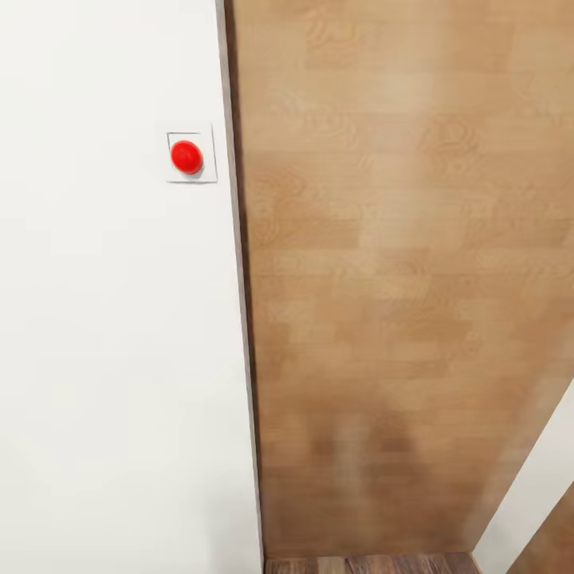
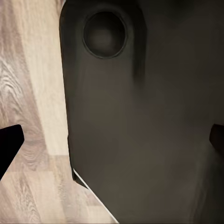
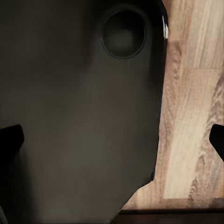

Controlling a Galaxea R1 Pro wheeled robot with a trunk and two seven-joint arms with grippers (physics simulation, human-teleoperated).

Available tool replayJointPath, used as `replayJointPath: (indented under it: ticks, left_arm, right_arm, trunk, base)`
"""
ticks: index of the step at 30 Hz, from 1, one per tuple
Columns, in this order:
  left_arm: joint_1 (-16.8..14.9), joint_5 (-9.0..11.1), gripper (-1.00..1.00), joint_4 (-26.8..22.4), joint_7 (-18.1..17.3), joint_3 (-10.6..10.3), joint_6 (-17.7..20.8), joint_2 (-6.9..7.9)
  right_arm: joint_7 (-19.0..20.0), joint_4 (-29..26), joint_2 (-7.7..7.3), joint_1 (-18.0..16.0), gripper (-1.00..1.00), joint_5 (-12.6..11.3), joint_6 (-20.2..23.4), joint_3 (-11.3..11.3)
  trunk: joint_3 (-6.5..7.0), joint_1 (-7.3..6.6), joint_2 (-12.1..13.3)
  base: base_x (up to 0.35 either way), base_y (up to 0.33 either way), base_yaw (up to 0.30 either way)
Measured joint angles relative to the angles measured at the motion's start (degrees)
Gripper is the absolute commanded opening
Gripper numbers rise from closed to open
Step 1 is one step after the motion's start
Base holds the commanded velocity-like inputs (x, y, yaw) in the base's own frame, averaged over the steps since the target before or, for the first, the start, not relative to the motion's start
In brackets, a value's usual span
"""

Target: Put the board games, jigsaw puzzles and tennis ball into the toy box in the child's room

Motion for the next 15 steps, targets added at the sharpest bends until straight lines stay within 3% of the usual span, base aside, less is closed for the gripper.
replayJointPath:
  ticks: [3, 15]
  left_arm:
    - [0.1, 0.1, 1.0, -0.3, 0.3, -0.2, 0.6, -0.78]
    - [0.1, 0.1, 1.0, -0.3, 0.3, -0.3, -1.8, -0.52]
  right_arm:
    - [-0.2, 0.1, 0.96, 0.0, 1.0, -0.3, -0.1, -0.4]
    - [-0.1, 0.1, 2.92, 0.0, 1.0, 0.6, -0.6, 0.3]
  trunk:
    - [0.0, 0.0, 0.0]
    - [0.01, 0.0, 0.0]
  base:
    - [0.0, 0.0, 0.0]
    - [0.0, 0.0, 0.0]
